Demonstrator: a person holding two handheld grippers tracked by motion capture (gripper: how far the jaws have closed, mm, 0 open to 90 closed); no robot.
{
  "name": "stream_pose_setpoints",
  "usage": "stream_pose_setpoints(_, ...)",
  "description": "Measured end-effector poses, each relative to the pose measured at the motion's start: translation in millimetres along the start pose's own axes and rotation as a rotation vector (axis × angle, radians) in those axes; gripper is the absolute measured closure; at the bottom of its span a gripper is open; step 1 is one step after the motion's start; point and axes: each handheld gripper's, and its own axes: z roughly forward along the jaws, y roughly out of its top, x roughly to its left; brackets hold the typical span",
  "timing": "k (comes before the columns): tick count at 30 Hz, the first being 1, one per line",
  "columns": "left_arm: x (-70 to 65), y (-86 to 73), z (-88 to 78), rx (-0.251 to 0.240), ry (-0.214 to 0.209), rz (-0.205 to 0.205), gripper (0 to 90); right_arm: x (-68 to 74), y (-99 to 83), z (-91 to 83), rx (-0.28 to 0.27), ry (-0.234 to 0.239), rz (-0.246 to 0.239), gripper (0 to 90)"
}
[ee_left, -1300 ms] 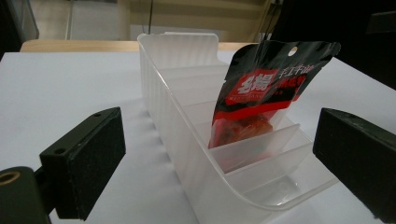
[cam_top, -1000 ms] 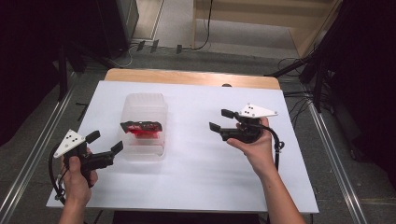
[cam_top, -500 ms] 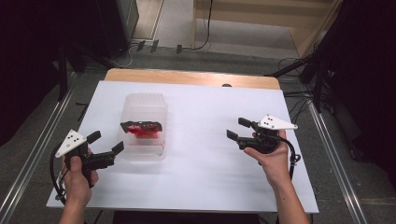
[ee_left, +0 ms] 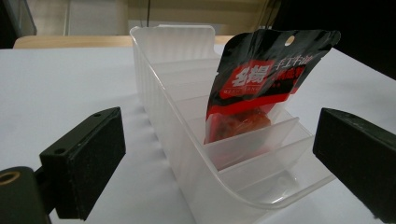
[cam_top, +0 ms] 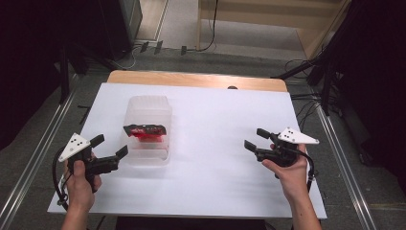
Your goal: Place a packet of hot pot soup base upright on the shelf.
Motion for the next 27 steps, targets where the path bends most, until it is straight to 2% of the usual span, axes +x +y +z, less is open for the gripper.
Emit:
stream_pose_setpoints(9,-0.2,-0.1,-0.2,0.000,0.000,0.003,2.9,-10.0,-18.2,-19.8,0.000,-0.043,0.025,26.9)
stream_pose_setpoints(15,-0.1,-0.1,-0.3,0.000,0.000,0.003,2.9,-15.6,-29.9,-32.6,-0.023,-0.070,0.053,27.5)
stream_pose_setpoints(21,1.2,0.1,-1.4,-0.001,0.002,0.004,2.9,-18.7,-37.4,-44.9,-0.032,-0.091,0.052,27.9)
stream_pose_setpoints(27,2.7,-0.2,-1.5,-0.003,0.003,0.001,2.9,-24.1,-48.0,-64.1,-0.043,-0.133,0.069,28.6)
